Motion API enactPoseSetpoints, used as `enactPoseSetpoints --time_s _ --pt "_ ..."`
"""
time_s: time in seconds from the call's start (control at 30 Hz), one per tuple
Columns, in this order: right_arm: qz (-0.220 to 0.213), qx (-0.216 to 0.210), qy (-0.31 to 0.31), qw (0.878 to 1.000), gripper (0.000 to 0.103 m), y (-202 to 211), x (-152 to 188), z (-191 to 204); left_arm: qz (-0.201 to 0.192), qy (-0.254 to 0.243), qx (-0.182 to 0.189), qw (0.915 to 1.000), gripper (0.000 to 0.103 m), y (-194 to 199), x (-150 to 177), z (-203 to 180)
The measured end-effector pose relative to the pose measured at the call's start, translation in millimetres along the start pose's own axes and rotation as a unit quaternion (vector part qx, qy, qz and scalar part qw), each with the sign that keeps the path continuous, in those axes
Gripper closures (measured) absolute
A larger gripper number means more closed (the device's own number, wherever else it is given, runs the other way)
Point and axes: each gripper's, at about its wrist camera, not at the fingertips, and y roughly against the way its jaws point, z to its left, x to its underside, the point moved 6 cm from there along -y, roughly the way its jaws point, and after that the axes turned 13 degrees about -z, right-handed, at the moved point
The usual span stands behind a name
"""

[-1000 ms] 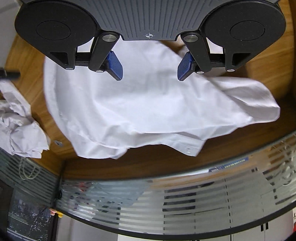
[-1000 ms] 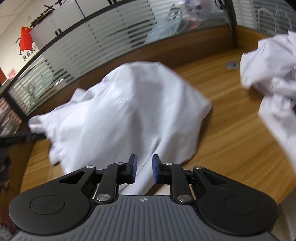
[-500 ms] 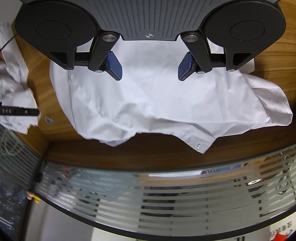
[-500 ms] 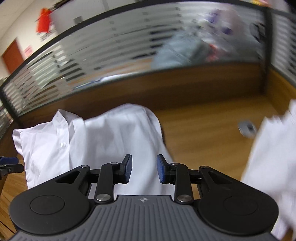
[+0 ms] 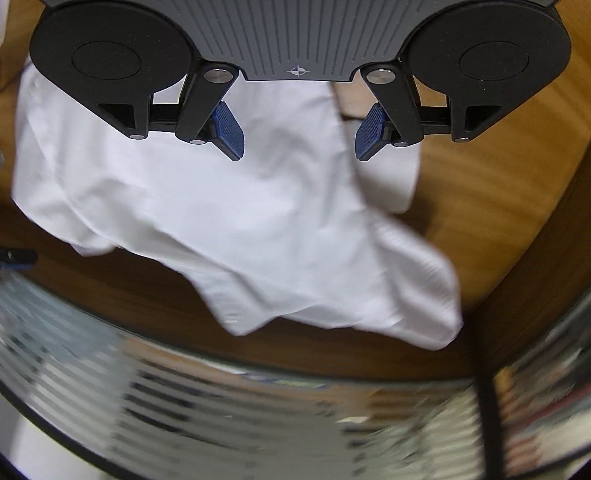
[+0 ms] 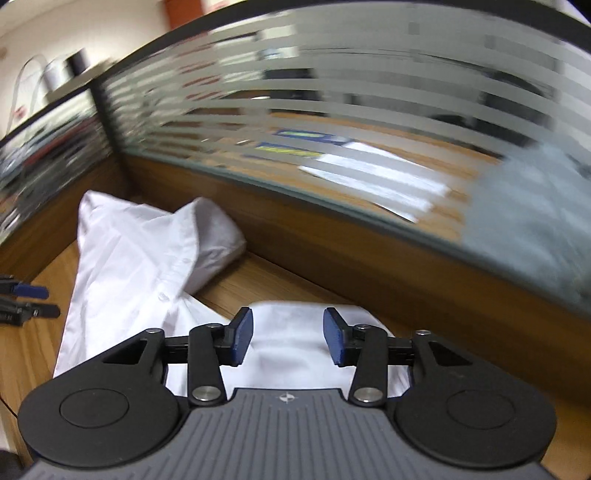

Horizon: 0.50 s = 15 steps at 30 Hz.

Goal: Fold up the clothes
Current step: 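Open both tools and spread the shirt flat on the desk, then grasp the shirt sleeve with the left tool while the right tool grasps the hem and lifts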

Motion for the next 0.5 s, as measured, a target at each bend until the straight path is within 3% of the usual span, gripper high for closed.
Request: enactPoseSetpoints --time_s 0.23,0.33,0.5 --pt "0.057 -0.07 0.073 0.993 0.044 -72.4 -16.8 30.3 0.011 0.079 0.004 0.9968 0.034 -46.6 -19.2 35.5" --pt "0.099 -0.096 0.094 0.986 0.037 -97.2 -9.4 36.0 0.023 0.111 0.026 0.9933 0.033 -71.5 -25.1 38.8" --pt "0.174 -0.123 0.092 0.973 0.037 -128.6 10.0 29.8 0.046 0.123 0.048 0.9902 0.031 -103.9 -21.0 32.6"
